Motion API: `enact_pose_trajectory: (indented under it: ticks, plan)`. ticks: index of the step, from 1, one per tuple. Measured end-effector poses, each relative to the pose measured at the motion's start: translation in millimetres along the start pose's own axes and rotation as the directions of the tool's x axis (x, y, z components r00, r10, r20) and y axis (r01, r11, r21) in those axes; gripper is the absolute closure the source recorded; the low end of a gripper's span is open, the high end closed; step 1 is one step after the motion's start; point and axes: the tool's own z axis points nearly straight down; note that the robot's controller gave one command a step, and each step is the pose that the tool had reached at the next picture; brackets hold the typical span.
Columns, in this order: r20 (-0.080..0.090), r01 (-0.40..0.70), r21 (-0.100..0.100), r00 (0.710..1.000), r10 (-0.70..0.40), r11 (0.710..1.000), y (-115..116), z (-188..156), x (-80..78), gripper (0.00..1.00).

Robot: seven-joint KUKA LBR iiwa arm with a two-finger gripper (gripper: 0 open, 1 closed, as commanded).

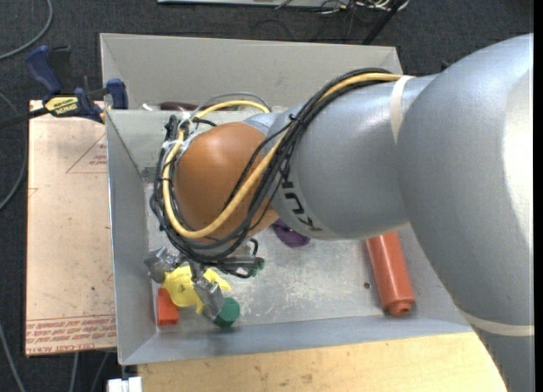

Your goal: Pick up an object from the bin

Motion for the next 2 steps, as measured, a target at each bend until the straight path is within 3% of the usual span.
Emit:
enact_pose_trajectory:
  ticks: [2]
  plan:
    - [0.0,-0.001,-0.001,1.0,0.001,1.0,0.3,-28.2,0.0,1.0]
